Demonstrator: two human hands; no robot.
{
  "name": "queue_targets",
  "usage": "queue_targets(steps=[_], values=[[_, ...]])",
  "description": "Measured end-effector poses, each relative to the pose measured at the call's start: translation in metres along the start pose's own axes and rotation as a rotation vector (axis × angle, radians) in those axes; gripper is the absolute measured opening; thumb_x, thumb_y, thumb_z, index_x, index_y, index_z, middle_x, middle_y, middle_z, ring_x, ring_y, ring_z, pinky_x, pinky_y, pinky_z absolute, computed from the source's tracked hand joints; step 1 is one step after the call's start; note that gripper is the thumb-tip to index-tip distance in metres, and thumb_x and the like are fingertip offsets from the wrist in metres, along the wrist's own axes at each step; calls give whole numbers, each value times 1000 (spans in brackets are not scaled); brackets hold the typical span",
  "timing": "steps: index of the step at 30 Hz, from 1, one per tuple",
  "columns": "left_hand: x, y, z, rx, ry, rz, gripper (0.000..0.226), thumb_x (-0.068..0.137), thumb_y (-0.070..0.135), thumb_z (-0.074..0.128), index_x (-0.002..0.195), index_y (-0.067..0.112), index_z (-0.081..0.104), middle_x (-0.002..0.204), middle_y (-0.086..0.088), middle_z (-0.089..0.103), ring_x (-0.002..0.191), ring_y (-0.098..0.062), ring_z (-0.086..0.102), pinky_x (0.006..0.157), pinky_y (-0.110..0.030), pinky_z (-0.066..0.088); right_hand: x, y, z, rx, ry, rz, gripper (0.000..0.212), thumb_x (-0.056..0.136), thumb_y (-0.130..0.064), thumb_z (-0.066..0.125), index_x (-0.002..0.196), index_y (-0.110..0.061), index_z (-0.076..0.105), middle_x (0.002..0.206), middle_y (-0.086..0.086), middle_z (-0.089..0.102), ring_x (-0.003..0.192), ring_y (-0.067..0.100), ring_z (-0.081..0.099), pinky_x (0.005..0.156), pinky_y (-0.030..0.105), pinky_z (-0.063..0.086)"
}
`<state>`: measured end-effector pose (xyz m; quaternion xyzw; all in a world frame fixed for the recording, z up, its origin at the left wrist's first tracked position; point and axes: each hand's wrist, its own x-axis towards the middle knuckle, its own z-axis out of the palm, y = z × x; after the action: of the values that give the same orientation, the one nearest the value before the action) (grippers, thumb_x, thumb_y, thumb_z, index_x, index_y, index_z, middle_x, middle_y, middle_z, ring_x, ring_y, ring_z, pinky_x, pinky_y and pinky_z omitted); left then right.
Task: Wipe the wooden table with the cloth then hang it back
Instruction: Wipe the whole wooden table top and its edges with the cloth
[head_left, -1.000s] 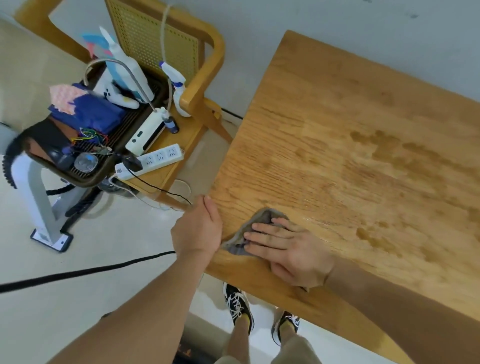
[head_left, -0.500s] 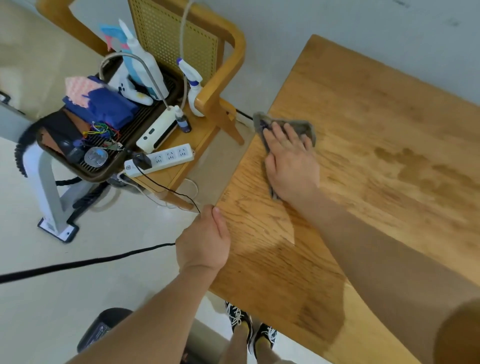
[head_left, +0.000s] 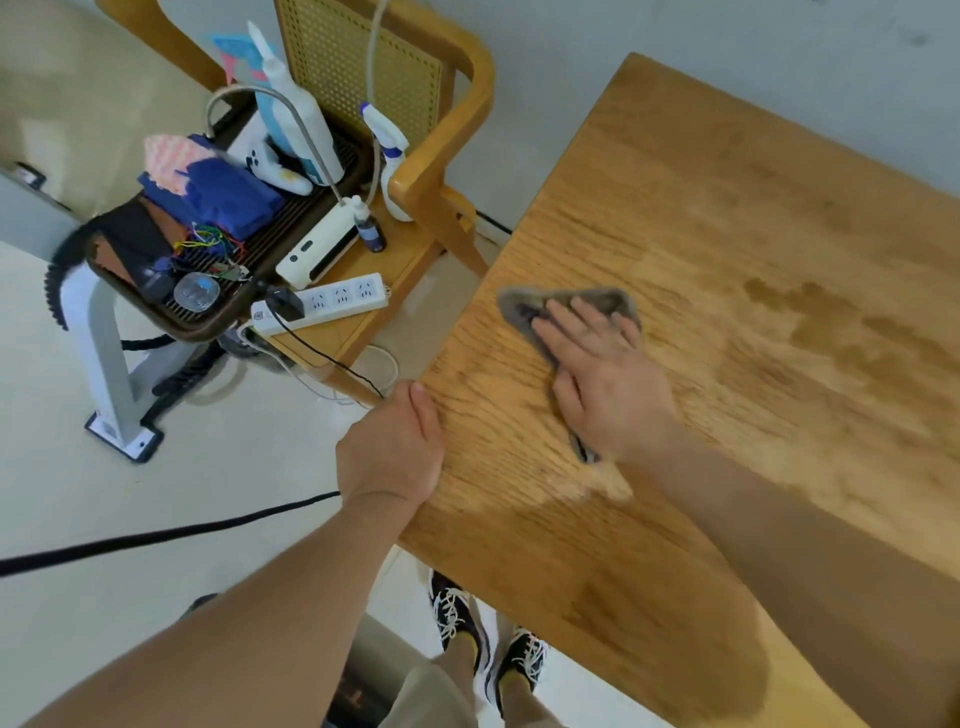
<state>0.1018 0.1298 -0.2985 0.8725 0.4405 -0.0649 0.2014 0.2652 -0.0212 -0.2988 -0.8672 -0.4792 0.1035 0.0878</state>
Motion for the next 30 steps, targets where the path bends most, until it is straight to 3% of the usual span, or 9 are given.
queue_targets(steps=[4, 7, 11, 15, 20, 22, 27, 28, 30], values=[[1, -3, 2, -5, -2, 11, 36, 100, 41, 12, 87, 23, 40, 62, 7, 46, 62, -21, 49, 62, -32, 36, 70, 11, -11, -43, 53, 316, 55, 97, -34, 27, 150, -22, 32, 160, 0, 26, 148, 21, 18, 119, 45, 13], [4, 0, 2, 15, -31, 15, 36, 100, 41, 12, 90, 22, 41, 63, 7, 48, 60, -20, 50, 61, -32, 36, 84, -1, -9, -25, 93, 455, 55, 98, -33, 27, 151, -20, 32, 160, 0, 26, 148, 22, 17, 120, 44, 11], [1, -3, 0, -15, -48, 26, 33, 100, 38, 15, 88, 21, 40, 68, 2, 54, 61, -25, 51, 60, -32, 35, 52, -51, 4, 11, 123, 473, 55, 96, -32, 28, 148, -17, 38, 157, 2, 33, 147, 21, 22, 119, 44, 11], [6, -5, 1, -71, -65, 61, 31, 99, 37, 16, 88, 20, 40, 79, -6, 63, 63, -29, 51, 58, -33, 35, -5, -116, 30, 56, 136, 459, 51, 92, -30, 38, 139, -18, 52, 148, 1, 47, 141, 21, 37, 118, 46, 21], [6, -14, -2, -163, -154, 87, 38, 100, 39, 14, 93, 17, 44, 94, -11, 63, 74, -31, 53, 65, -36, 38, -101, -138, 46, 48, 104, 497, 51, 92, -29, 41, 142, -20, 48, 152, -2, 40, 143, 19, 33, 116, 47, 24], [8, -17, -4, -218, -183, 103, 39, 100, 39, 13, 96, 17, 45, 97, -11, 63, 74, -27, 48, 67, -36, 40, -139, -126, 45, 14, 139, 638, 53, 92, -29, 38, 143, -21, 45, 152, -2, 38, 142, 21, 35, 116, 48, 25], [11, -16, -2, -208, -205, 102, 44, 100, 39, 11, 103, 15, 48, 101, -12, 63, 75, -26, 47, 67, -36, 39, -115, -137, 43, 100, 327, 1491, 62, 92, -34, 20, 151, -18, 32, 160, 3, 25, 148, 23, 19, 119, 51, 14], [11, -18, -1, -209, -199, 105, 45, 100, 38, 11, 105, 14, 49, 103, -12, 63, 77, -27, 49, 68, -36, 38, -93, -153, 47, 113, 318, 1500, 62, 93, -35, 20, 152, -19, 28, 161, 2, 21, 149, 22, 16, 120, 49, 11], [12, -19, 1, -222, -189, 103, 45, 101, 37, 14, 108, 12, 50, 106, -15, 63, 85, -33, 56, 68, -36, 37, -51, -188, 58, 86, 309, 1272, 60, 92, -34, 26, 150, -18, 34, 158, 3, 28, 147, 23, 22, 119, 47, 11]])
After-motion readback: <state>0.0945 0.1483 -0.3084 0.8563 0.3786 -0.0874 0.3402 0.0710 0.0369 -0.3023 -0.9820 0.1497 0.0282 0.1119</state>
